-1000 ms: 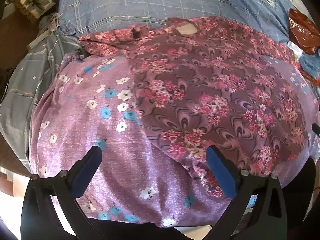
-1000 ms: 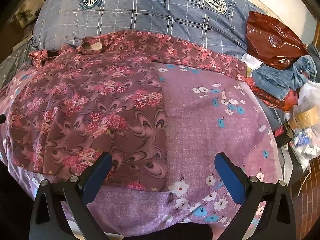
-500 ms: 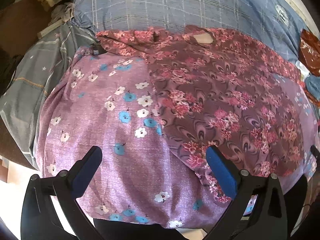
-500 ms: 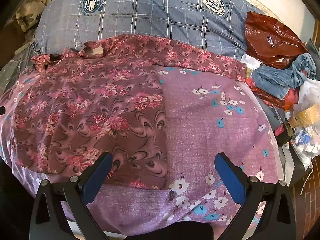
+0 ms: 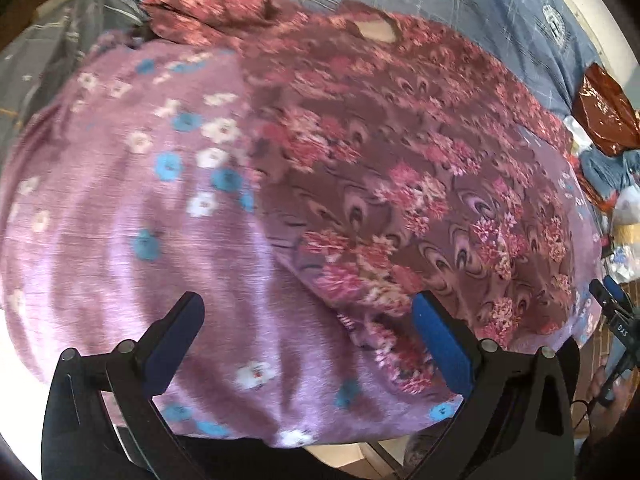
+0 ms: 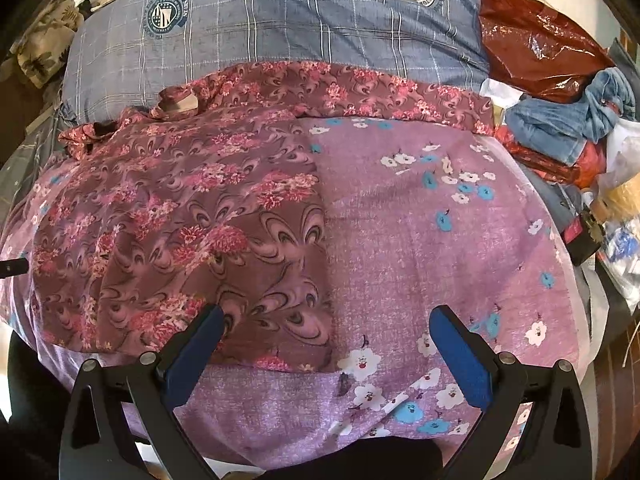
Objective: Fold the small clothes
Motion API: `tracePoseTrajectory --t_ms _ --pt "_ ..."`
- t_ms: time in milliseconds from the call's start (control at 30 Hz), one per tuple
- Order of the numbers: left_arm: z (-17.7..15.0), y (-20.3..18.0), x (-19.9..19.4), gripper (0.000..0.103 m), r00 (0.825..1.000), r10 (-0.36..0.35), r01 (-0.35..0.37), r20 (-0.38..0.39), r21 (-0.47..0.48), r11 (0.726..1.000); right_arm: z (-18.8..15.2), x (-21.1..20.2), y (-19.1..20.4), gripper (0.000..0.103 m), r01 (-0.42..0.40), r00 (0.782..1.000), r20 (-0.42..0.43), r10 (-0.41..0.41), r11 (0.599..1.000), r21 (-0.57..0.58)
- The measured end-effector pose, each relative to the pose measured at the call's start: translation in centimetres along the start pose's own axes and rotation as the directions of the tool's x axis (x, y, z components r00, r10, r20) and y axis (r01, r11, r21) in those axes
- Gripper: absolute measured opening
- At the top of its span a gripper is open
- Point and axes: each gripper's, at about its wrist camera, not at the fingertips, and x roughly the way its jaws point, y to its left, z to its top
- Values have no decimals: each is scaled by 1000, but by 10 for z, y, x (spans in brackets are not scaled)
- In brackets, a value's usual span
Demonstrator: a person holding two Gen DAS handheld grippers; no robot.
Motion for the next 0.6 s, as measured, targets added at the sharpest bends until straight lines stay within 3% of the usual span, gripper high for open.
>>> tracePoseTrajectory --t_ms 267,433,533,567,600 --pt "9 -11 16 103 1000 -20 20 -21 2 1000 2 17 -2 103 -3 999 -32 3 1000 -9" --pt "14 -15 19 98 999 -35 35 -18 -10 999 7 43 -6 98 -64 994 -82 65 998 12" --pt "16 -16 23 73 999 -24 23 -22 -28 999 5 56 -5 81 -142 983 -110 144 989 31" --pt "17 -14 24 49 1000 -5 4 -21 -26 1000 3 59 -3 74 -148 982 -117 150 989 27" --pt "17 -13 22 28 1000 9 -9 -12 -27 1000 2 57 0 60 -140 985 -102 140 990 9"
